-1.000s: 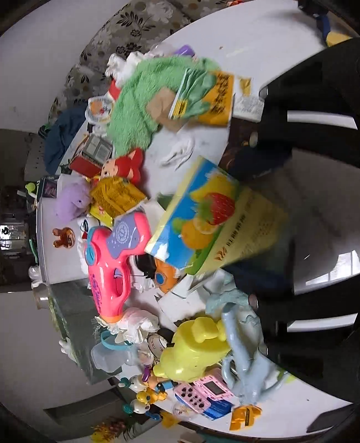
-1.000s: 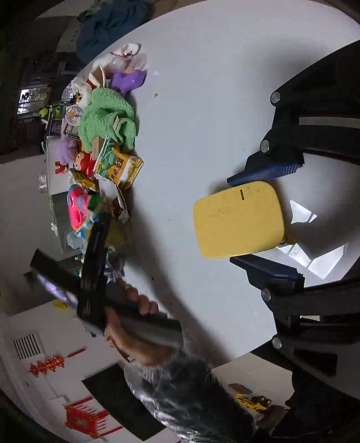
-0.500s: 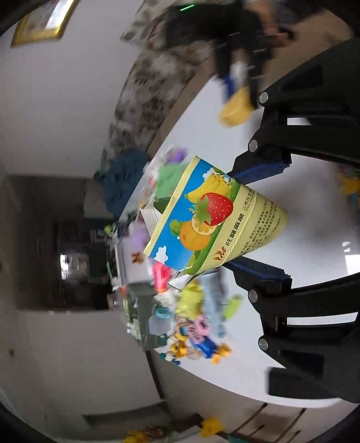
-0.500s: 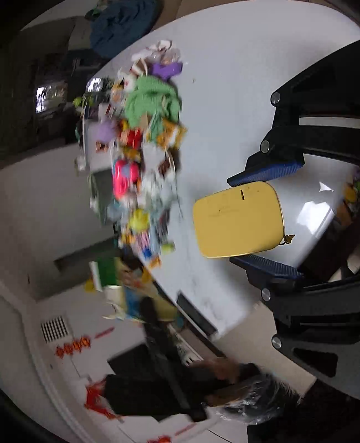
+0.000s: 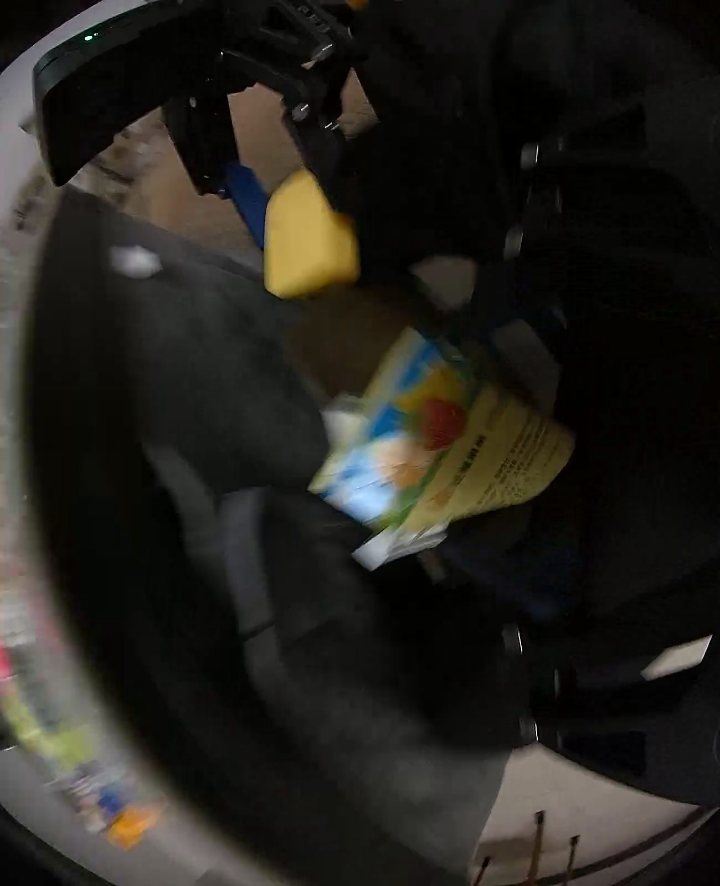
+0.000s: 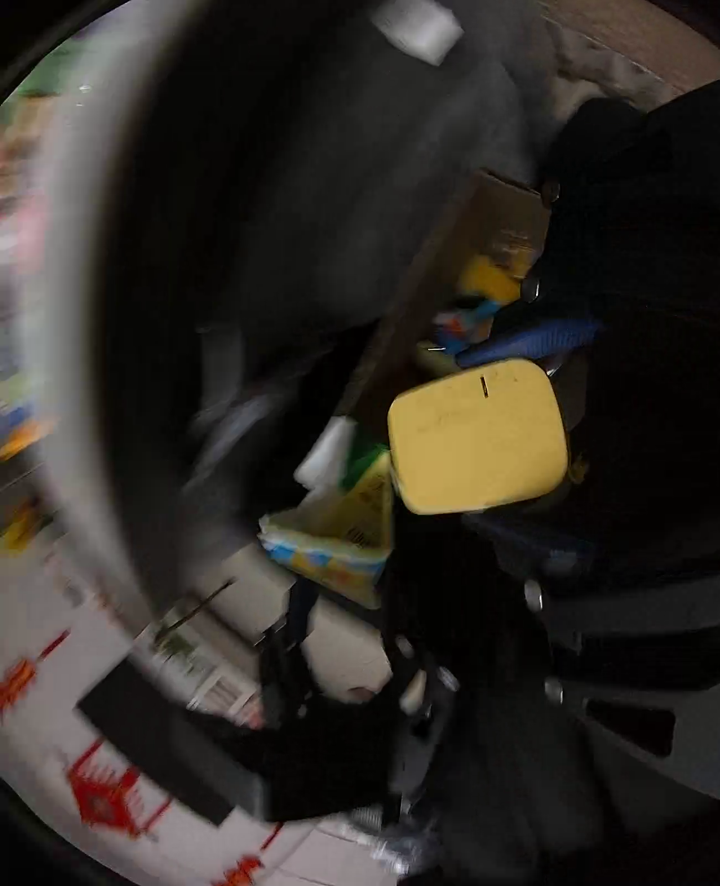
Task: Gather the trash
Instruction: 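Lower both tools into the cardboard box and release the sponge and carton, then grasp the yellow-green snack bag with the right tool while the left tool grasps the brown wrapper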
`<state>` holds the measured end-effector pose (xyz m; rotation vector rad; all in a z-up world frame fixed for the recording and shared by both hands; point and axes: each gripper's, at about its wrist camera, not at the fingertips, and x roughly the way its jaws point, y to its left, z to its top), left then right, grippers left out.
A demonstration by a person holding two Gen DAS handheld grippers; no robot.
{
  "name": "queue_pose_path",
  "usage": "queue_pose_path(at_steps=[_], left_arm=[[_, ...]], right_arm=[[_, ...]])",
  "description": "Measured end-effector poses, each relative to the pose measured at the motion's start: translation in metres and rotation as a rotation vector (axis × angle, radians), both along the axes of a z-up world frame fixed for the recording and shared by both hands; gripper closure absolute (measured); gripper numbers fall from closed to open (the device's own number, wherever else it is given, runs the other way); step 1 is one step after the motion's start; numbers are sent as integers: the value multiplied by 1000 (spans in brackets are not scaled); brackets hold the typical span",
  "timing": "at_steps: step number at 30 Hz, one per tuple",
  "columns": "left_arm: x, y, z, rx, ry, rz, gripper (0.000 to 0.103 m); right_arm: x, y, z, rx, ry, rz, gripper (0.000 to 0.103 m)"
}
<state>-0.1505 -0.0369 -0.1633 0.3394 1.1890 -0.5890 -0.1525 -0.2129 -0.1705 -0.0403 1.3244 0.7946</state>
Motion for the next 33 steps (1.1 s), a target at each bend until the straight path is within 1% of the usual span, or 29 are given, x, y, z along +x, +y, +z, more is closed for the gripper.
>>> queue_pose_path(at_steps=[1,3,4,5,6,7,8,9,10,11,12,13,14,15,16,17,19,20,22,24,25,26,27,28,29,30,33], left_arm=[[7,1,-15,4,48,7,20],[22,6,-42,7,150,52,20],[26,10,-45,15,166,73,20],[27,13,-42,9,162,87,20],[27,17,-31,-22,140,89,20],[26,21,-15,-59,112,83,20],[24,25,8,-103,63,75,20],[17,31,25,-134,26,68,20],[14,34,44,-168,-15,58,20],[14,36,64,-201,-62,49,20],[18,38,91,-237,-128,41,19],[23,38,109,-258,-176,40,15],[31,37,133,-278,-250,44,14],[35,34,148,-290,-304,49,13],[42,28,162,-302,-354,52,12],[54,26,172,-313,-395,56,12],[82,16,188,-316,-455,87,12],[92,12,190,-310,-470,102,12],[119,6,194,-306,-465,130,12],[137,1,189,-330,-430,136,12],[145,-3,188,-332,-416,139,12],[149,-7,184,-327,-405,145,12],[158,-12,181,-323,-390,152,12],[163,-13,179,-322,-378,156,12],[169,-17,179,-320,-368,163,12],[179,-23,179,-319,-356,180,12],[207,-41,176,-305,-338,212,12]], right_arm=[[3,2,-15,-28,25,1,37],[2,-2,-21,-55,28,-13,37],[1,-4,-16,-46,23,-17,37],[-3,-8,1,-17,-4,-15,37],[-6,-11,22,15,-48,-9,37],[-8,-17,56,62,-110,-3,37],[-10,-25,81,97,-155,-12,37],[-5,-30,104,130,-198,-31,36],[4,-38,129,161,-242,-61,32],[24,-49,159,182,-298,-117,30],[33,-55,171,185,-325,-156,28],[54,-61,183,186,-348,-205,28],[88,-71,195,193,-368,-276,28],[110,-78,198,196,-370,-321,28],[146,-87,199,197,-358,-398,28],[171,-94,197,197,-345,-454,28],[220,-106,186,208,-288,-559,28],[248,-113,177,236,-235,-621,29],[280,-115,167,252,-186,-669,30],[309,-112,156,208,-162,-687,31],[319,-109,150,179,-149,-692,33],[328,-106,147,174,-168,-692,34],[330,-104,144,162,-165,-674,49],[338,-105,142,159,-157,-664,72],[336,-107,141,215,-145,-665,76],[333,-111,142,246,-144,-661,81],[309,-114,158,257,-205,-625,85]])
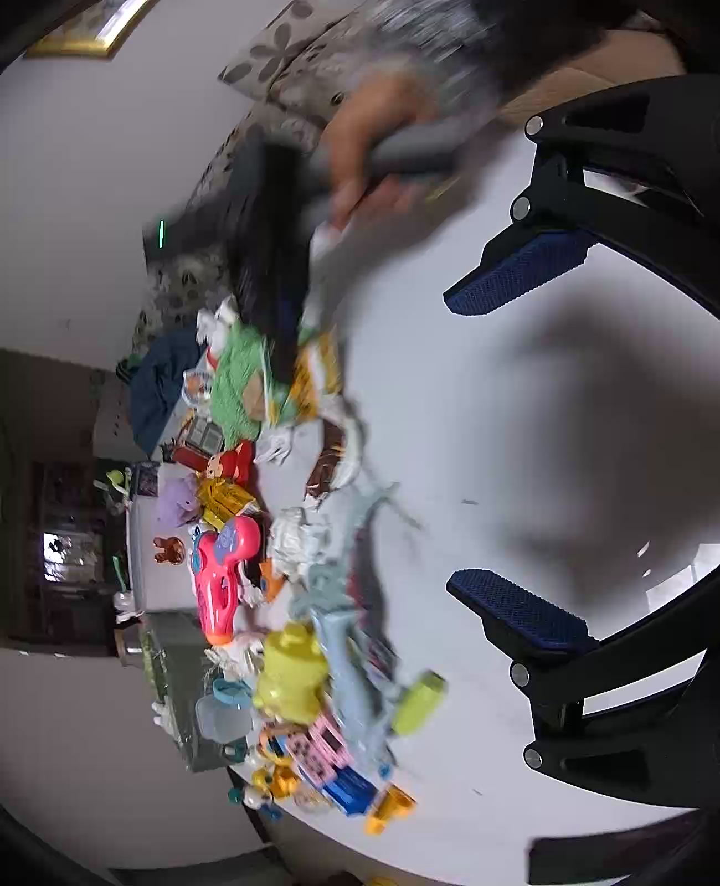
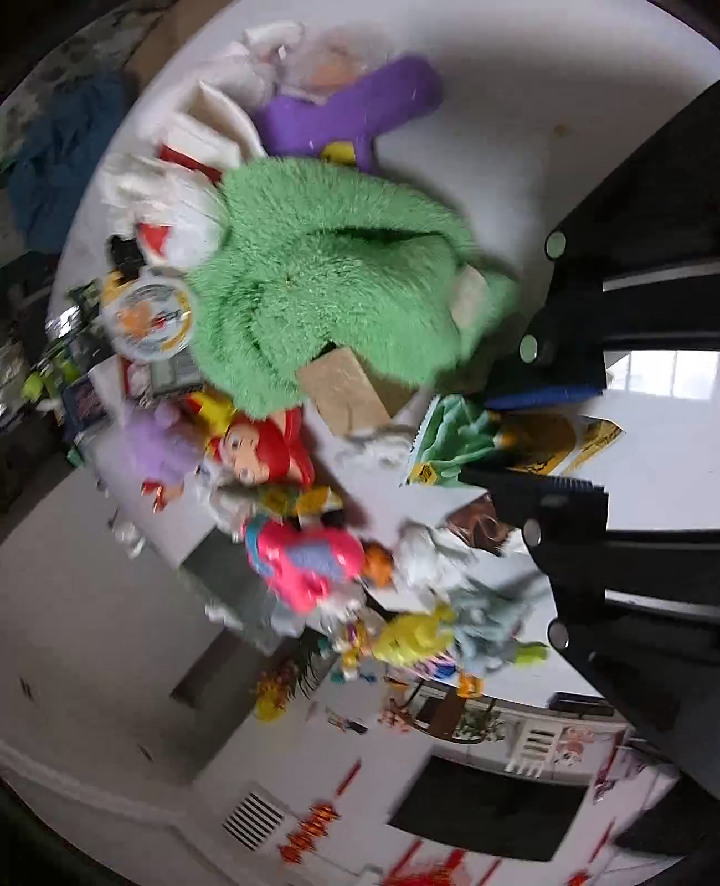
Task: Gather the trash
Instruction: 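Grasp the yellow-green snack bag with the right tool while the left tool grasps the brown wrapper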
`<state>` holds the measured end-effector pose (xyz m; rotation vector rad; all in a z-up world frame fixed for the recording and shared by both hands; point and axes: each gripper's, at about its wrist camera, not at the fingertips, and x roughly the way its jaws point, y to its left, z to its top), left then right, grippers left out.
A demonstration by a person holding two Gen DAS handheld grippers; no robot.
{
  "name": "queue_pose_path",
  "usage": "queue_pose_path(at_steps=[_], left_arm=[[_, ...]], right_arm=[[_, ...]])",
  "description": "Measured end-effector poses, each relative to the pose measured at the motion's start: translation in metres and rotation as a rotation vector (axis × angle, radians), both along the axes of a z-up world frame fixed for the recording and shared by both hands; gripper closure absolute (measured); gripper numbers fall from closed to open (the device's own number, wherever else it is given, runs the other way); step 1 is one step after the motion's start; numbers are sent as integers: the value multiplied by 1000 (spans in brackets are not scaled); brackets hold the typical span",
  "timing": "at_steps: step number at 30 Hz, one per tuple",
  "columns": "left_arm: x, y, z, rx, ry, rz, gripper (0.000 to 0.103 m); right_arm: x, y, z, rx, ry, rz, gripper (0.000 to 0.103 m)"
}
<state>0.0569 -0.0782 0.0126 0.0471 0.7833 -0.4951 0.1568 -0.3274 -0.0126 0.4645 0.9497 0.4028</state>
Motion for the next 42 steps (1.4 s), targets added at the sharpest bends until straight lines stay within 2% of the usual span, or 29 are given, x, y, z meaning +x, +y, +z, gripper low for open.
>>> queue_pose_path(at_steps=[3,9,10,11,12,14,15,16,18,20,23,25,26,27,28,30,32,37,38,39,40,41,42], left_arm=[[36,-30,-8,24,30,14,12],[88,-75,-31,126,59,44,13],[95,-78,-35,136,76,47,27],[103,-82,-43,165,103,53,36],[105,-84,-42,187,78,64,41],[106,-82,-40,173,71,60,65],[105,-80,-40,163,69,53,87],[105,-76,-40,149,75,50,103],[106,-65,-41,79,108,38,103],[105,-56,-41,59,111,55,103],[87,-52,-28,41,21,40,103],[78,-63,-19,82,-33,-21,100],[74,-71,-18,123,-48,-48,95],[72,-82,-20,185,-61,-74,75],[69,-92,-23,244,-78,-92,51],[63,-104,-28,340,-134,-118,31],[65,-114,-33,411,-171,-126,29],[88,-126,-45,460,-165,-142,29],[92,-125,-45,456,-173,-142,32],[98,-127,-45,459,-170,-145,55],[101,-127,-47,462,-152,-156,96],[106,-127,-49,461,-123,-163,103],[109,-125,-49,458,-116,-151,103]], right_arm=[[-30,-16,18,22,-55,9,86],[-76,-38,45,-43,-157,-4,86],[-82,-43,46,-37,-163,-12,86],[-86,-46,46,-32,-166,-17,86],[-89,-48,45,-30,-169,-17,86],[-95,-50,44,-25,-174,-19,86],[-98,-50,43,-23,-175,-17,86],[-100,-50,42,-18,-176,-16,86],[-105,-50,42,-11,-180,-14,86],[-110,-50,42,-7,-184,-14,86],[-115,-50,44,5,-186,-12,86],[-120,-52,44,11,-185,-17,86],[-122,-54,43,14,-183,-20,86],[-124,-56,42,19,-181,-24,86],[-126,-58,41,23,-180,-30,86],[-131,-62,39,27,-178,-39,86],[-134,-66,35,26,-175,-47,86],[-133,-69,25,28,-158,-46,84],[-132,-70,23,33,-155,-49,83],[-131,-71,21,38,-153,-51,83],[-130,-72,20,41,-152,-53,83],[-129,-73,20,42,-154,-60,83],[-129,-73,20,45,-156,-63,83]])
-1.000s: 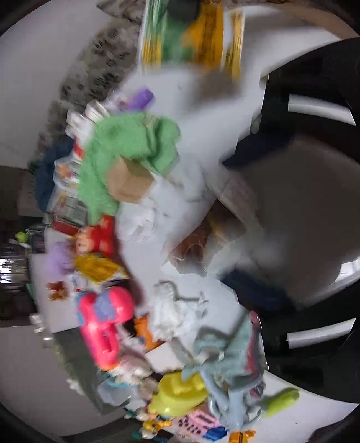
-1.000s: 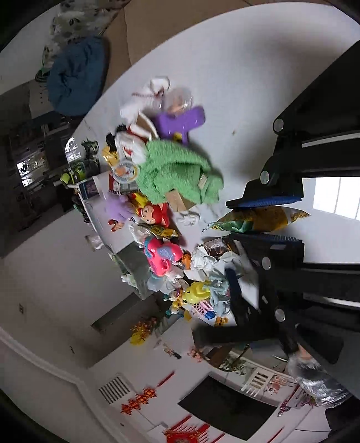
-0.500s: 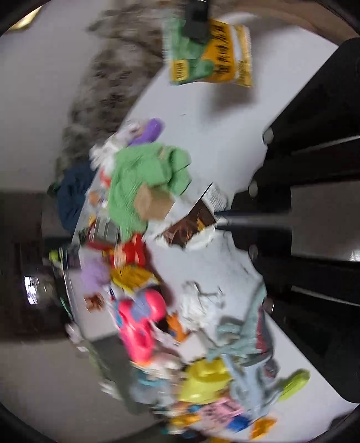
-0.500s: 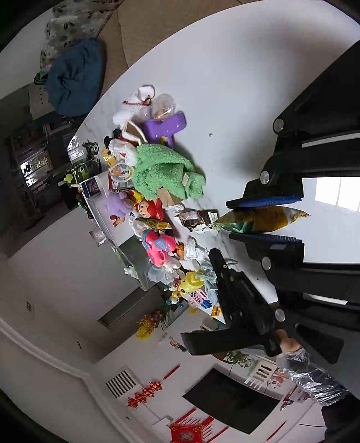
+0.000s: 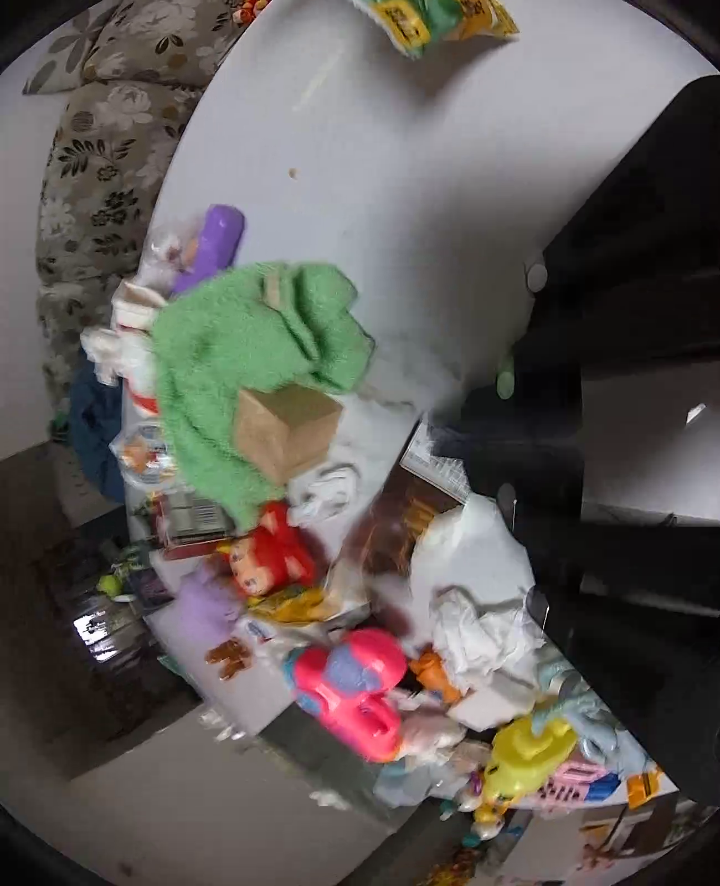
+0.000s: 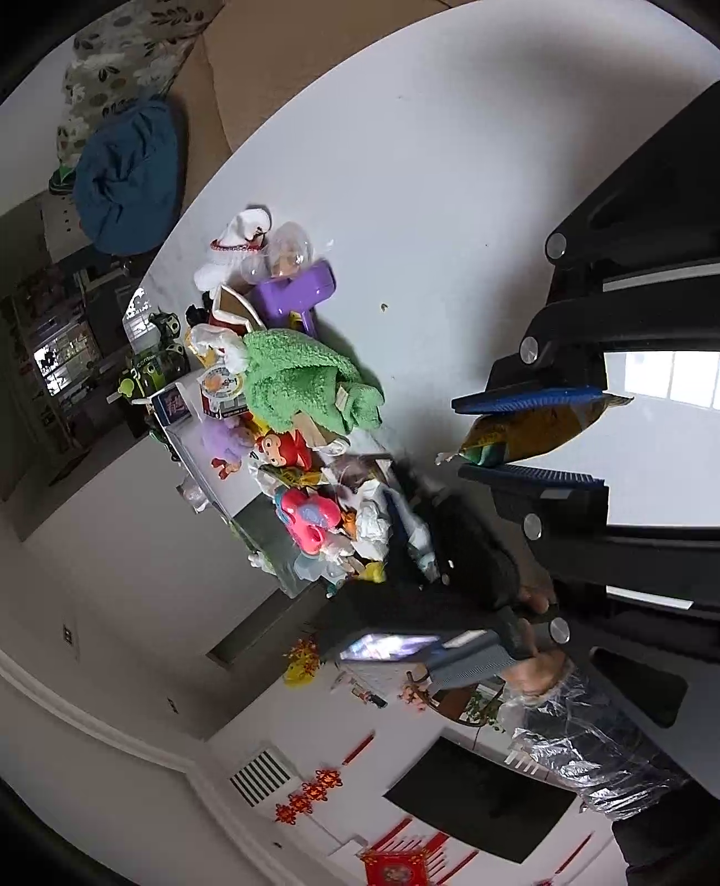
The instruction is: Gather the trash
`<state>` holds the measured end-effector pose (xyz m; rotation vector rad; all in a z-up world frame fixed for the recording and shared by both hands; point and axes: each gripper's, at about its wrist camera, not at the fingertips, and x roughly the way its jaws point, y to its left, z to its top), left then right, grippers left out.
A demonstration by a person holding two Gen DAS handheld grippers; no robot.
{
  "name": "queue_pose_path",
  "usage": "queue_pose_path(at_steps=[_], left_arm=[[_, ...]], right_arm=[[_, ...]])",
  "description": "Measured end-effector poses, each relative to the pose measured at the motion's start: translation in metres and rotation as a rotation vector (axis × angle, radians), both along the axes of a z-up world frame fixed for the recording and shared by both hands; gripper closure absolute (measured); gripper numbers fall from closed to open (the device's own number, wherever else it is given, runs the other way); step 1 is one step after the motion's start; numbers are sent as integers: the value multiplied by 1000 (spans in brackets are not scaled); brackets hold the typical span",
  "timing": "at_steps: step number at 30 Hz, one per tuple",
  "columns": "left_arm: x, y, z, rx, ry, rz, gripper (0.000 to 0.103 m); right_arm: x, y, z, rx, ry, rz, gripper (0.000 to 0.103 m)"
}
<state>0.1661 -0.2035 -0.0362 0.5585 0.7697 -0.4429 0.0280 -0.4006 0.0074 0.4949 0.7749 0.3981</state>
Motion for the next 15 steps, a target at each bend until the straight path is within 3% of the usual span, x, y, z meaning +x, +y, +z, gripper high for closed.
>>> queue_pose_path(at_steps=[3,6,9,15], left_arm=[[-3,15,10,-50,-8,37,103],[-24,42,40,-200,14,51,103],[-75,74,78,-341,1,39,103],[-200,114,114,-412,-64,-25,103]], right_arm=[[3,1,4,2,-4,2,84],[1,9,12,-3,-22,27,85],[-8,23,24,-3,-45,66,86],[-60,59,50,-13,-82,203,86]])
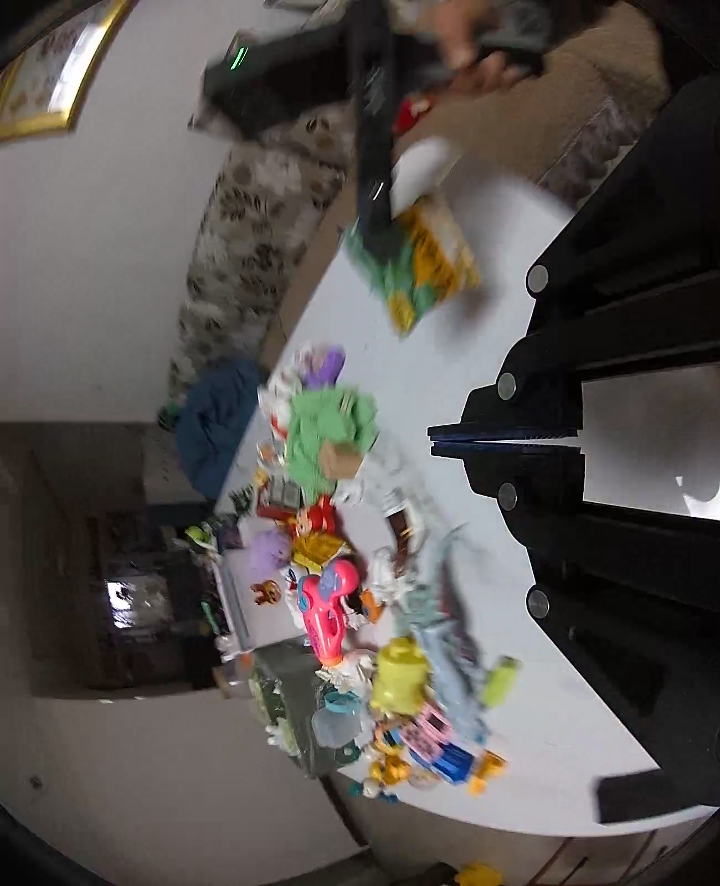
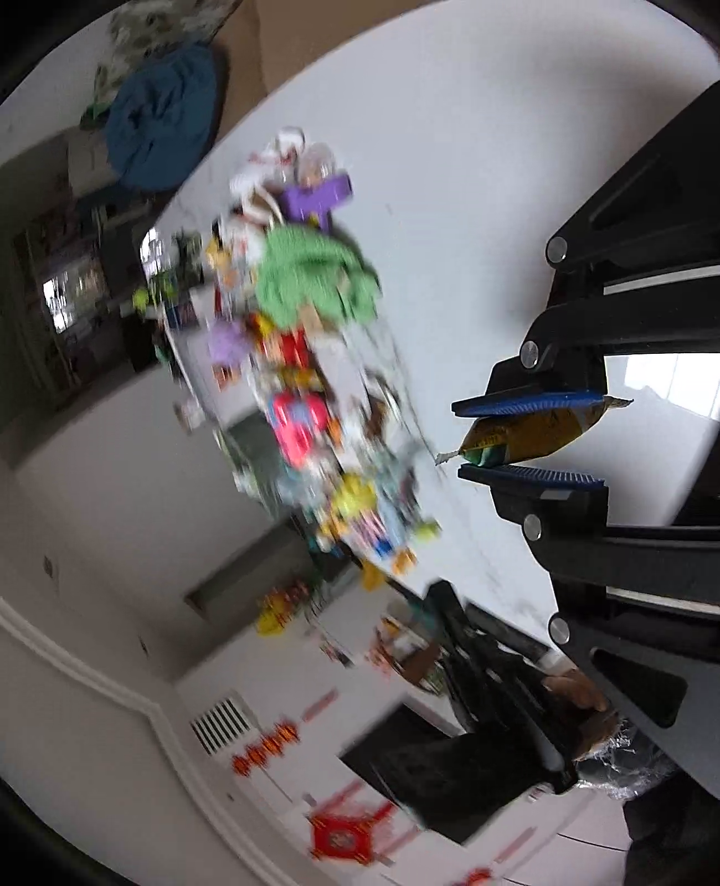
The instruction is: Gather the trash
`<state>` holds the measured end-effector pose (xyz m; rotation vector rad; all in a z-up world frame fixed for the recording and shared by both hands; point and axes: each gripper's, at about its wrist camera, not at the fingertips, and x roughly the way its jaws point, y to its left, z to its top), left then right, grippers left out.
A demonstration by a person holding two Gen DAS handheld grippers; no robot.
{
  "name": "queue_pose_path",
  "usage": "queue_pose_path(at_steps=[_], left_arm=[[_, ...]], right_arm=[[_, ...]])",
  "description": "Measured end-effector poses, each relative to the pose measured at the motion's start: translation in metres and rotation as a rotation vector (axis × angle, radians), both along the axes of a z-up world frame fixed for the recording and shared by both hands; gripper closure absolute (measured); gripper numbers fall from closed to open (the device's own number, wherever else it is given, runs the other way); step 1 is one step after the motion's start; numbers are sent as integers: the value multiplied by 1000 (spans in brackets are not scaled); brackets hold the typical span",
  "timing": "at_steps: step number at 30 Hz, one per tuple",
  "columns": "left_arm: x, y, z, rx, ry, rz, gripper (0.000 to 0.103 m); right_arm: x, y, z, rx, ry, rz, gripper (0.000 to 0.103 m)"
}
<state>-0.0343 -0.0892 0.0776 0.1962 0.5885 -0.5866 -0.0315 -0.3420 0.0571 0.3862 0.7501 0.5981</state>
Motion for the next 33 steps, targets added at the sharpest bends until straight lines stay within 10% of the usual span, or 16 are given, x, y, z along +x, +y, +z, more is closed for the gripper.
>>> queue_pose_path(at_steps=[10,17,24,27,29,33], left_arm=[[-114,39,-43,35,86,-41,103],[-5,27,-45,136,-2,39,103],[156,42,-86,-32,337,275,103],[174,44,-87,-34,332,324,102],[173,44,-80,-13,281,287,92],[151,54,-63,150,67,178,34]], right_arm=[[-103,48,-15,-69,51,193,86],[-82,41,-26,-43,55,126,86],[-61,19,-30,-12,51,68,86],[-55,11,-33,-3,58,55,86],[-50,6,-36,6,64,50,86],[-44,3,-39,16,66,57,86]])
